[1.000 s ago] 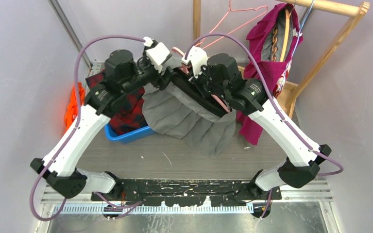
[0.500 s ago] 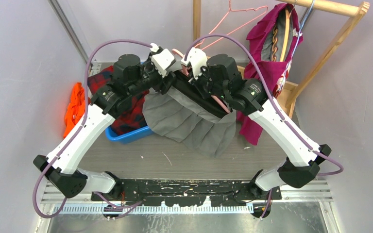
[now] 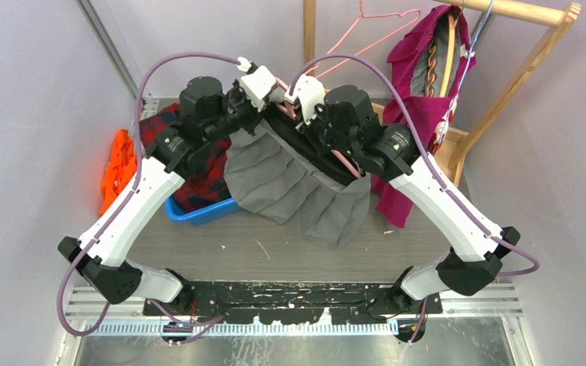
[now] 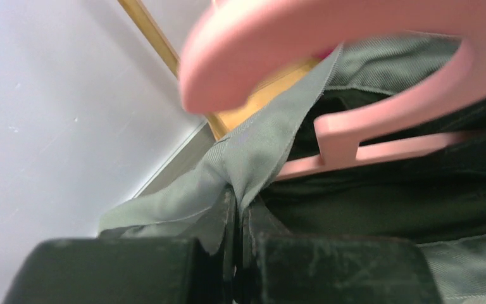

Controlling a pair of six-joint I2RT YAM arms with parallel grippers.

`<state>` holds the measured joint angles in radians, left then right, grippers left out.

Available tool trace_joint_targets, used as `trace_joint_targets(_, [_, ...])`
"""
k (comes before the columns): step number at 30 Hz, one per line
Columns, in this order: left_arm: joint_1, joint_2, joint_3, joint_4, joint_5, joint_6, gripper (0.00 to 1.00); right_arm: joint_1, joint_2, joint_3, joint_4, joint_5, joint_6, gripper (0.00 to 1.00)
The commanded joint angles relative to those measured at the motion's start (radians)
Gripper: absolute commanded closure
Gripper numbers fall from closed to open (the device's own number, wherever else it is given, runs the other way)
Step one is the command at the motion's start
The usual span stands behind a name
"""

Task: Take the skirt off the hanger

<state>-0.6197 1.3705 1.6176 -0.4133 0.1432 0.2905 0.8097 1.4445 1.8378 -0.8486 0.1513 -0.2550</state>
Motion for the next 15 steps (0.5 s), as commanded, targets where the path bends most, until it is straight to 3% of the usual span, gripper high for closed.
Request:
trace_joint_targets(1, [0.000, 0.021, 0.150, 0.096, 0.002, -0.015, 1.00, 0.005, -0.027, -0.015, 0.141, -0.032, 0.023, 0.99])
trace_joint_targets(6, [-0.016, 0.064, 0.210, 0.135, 0.042, -0.085, 1.00, 0.005, 0.018, -0.032, 0.211, -0.057, 0.031, 0.99])
trace_joint_targets(15, [-0.088, 0.065, 0.161, 0.158, 0.076, -0.160, 1.00, -0.011, 0.102, -0.053, 0.353, -0.049, 0.015, 0.99])
